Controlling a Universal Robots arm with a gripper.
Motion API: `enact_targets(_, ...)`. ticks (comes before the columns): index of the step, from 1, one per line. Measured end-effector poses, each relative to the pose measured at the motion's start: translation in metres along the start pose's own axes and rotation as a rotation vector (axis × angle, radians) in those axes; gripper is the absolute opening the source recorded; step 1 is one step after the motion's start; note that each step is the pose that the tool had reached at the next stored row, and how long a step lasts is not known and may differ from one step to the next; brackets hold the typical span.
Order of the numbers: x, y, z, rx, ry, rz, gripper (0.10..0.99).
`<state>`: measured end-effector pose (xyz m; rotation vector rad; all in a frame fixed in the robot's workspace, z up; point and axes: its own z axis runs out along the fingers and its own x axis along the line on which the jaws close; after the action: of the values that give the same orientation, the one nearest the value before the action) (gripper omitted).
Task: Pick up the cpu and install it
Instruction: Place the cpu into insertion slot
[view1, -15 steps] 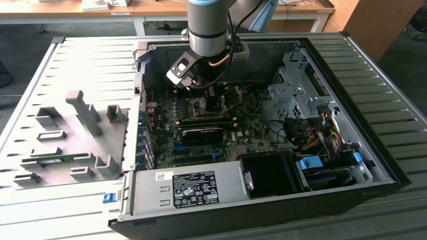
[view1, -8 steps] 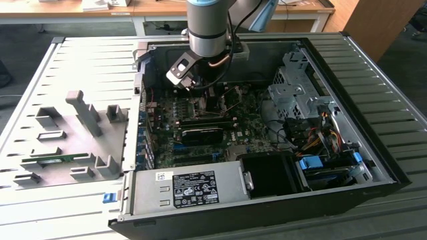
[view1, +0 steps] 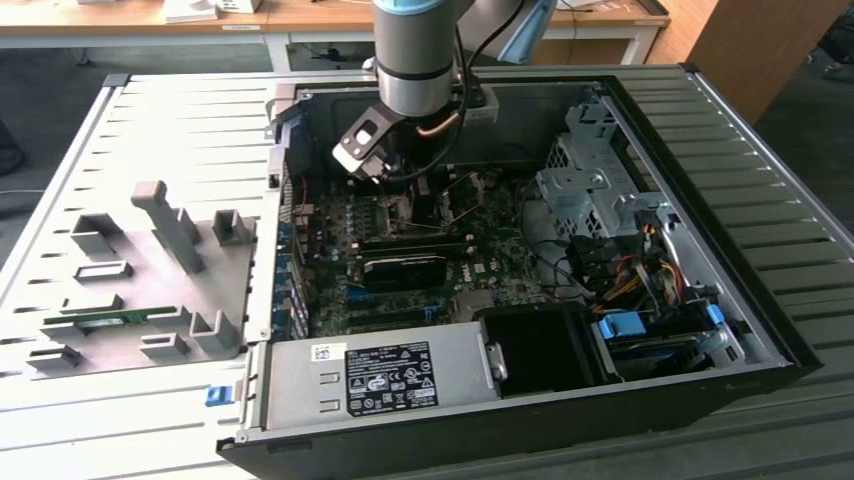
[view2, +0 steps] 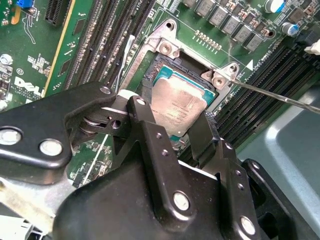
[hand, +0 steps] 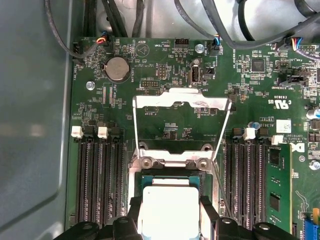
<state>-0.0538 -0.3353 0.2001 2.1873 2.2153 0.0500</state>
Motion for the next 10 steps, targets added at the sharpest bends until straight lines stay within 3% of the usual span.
enact_targets(10,-0.0001,-0.0001,0.0027,0.001,-0.0018,-0.003,0.537)
